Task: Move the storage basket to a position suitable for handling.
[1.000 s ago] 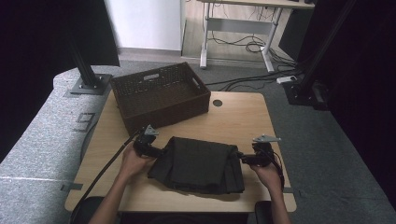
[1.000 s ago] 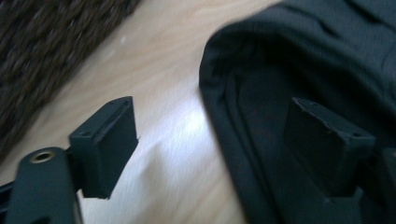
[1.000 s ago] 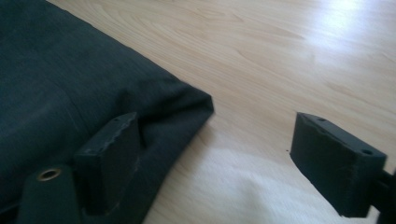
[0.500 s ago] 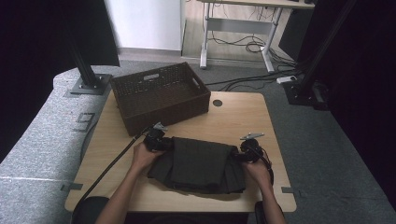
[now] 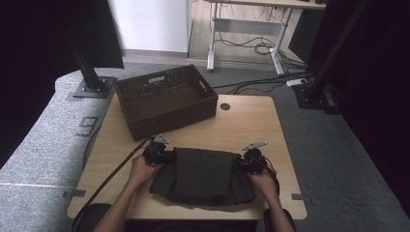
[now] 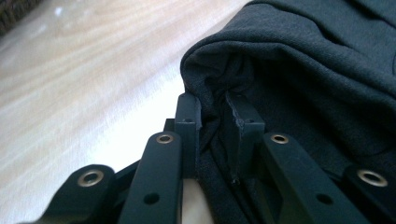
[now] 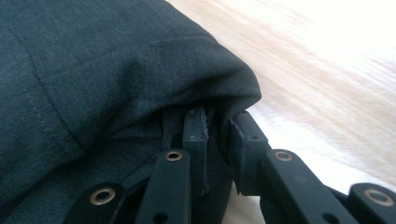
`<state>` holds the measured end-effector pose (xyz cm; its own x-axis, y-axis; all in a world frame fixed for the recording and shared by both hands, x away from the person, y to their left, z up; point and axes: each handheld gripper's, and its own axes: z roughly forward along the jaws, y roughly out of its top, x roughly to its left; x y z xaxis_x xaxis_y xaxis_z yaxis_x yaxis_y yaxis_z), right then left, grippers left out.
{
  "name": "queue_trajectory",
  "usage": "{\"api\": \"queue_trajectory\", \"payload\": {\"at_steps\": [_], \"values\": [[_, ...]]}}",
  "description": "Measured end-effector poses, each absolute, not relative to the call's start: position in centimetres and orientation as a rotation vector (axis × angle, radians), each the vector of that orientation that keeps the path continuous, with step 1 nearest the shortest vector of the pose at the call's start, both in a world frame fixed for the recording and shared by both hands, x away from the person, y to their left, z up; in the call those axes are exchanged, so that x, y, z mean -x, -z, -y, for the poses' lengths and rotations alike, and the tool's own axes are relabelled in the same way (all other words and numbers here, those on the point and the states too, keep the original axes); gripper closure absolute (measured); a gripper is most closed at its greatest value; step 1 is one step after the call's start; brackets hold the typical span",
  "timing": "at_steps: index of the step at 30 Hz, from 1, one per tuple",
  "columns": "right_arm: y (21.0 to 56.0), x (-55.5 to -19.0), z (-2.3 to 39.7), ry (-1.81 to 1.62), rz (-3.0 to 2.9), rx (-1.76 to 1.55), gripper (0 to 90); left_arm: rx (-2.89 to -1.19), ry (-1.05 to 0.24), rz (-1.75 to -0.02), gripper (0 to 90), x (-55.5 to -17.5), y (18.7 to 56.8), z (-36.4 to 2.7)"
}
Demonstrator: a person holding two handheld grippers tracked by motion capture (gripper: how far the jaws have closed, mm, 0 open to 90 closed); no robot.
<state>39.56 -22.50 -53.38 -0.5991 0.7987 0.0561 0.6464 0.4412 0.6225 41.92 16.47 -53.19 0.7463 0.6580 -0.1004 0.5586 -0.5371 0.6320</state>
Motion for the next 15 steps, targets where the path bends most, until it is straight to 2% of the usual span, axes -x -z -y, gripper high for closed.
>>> {"api": "queue_trajectory", "payload": {"at_steps": [7, 15], "values": [[53.4, -38.2, 21.6, -0.914, -2.487, -1.204, 76.2, -2.329, -0.24, -0.879, 75.9, -39.6, 52.9, -17.3], [53.5, -36.4, 20.5, -0.943, -2.525, -1.146, 75.6, -2.313, -0.23, -0.883, 75.2, -36.5, 53.1, -19.0]]}}
